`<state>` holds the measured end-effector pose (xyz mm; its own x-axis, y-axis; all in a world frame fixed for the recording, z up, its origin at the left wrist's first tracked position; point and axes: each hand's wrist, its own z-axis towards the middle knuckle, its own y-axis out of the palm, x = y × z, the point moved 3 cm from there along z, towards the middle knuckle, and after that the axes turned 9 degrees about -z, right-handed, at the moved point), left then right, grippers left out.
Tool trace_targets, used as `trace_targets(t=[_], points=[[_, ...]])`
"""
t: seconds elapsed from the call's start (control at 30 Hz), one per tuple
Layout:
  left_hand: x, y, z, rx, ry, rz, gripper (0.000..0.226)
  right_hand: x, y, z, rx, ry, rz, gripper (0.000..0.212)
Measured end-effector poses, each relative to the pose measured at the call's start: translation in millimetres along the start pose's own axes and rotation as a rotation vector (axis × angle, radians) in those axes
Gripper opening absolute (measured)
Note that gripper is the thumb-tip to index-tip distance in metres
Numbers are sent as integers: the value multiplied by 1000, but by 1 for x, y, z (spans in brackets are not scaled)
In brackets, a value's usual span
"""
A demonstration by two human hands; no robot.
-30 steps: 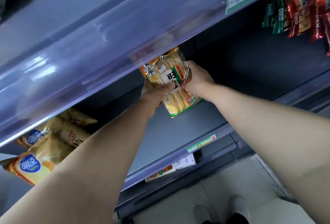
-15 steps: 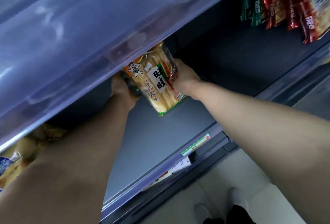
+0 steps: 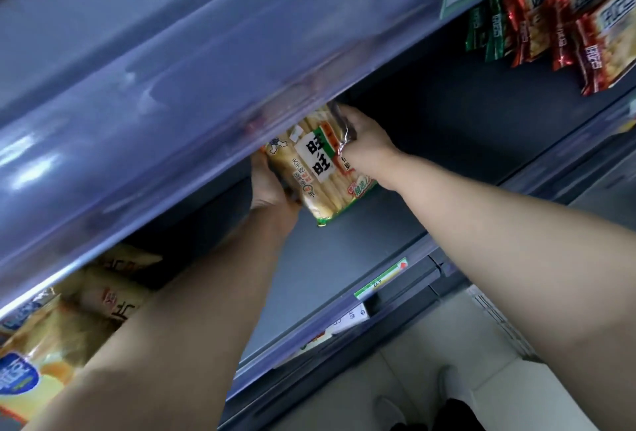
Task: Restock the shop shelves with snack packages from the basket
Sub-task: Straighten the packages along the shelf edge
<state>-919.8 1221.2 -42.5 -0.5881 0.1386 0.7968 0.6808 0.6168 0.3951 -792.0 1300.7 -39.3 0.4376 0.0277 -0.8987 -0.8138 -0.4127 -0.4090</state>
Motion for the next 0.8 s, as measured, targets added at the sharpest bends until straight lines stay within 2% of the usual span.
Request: trace_targets(t=[0.27,0.4,0.47,0.57,0.67,0.73,0.8], points=[[-7,1,-14,128,-7,-49,77,7,-7,-5,-114,71,-64,84],[-8,-10,-22,254,-19,-103,94,8,-10,-11,-94,69,-50,86],[-10,-17,-28,235,-10,-39,100,12,-9,-15,-108,85,-73,86],[-21,-20,-49,187,-28,293,101,22,-9,-26,-181,135,-205,97],[-39,-31,-57,256,-40,913,96,34,-15,-37,-217,170,-410,103],[-48,-37,-56,263,-20,1146,83,42,-17,-41,-200,148,-615,88],[-54,-39,-53,256,23,1164,59,49,-16,-41,-139,73,-762,58]])
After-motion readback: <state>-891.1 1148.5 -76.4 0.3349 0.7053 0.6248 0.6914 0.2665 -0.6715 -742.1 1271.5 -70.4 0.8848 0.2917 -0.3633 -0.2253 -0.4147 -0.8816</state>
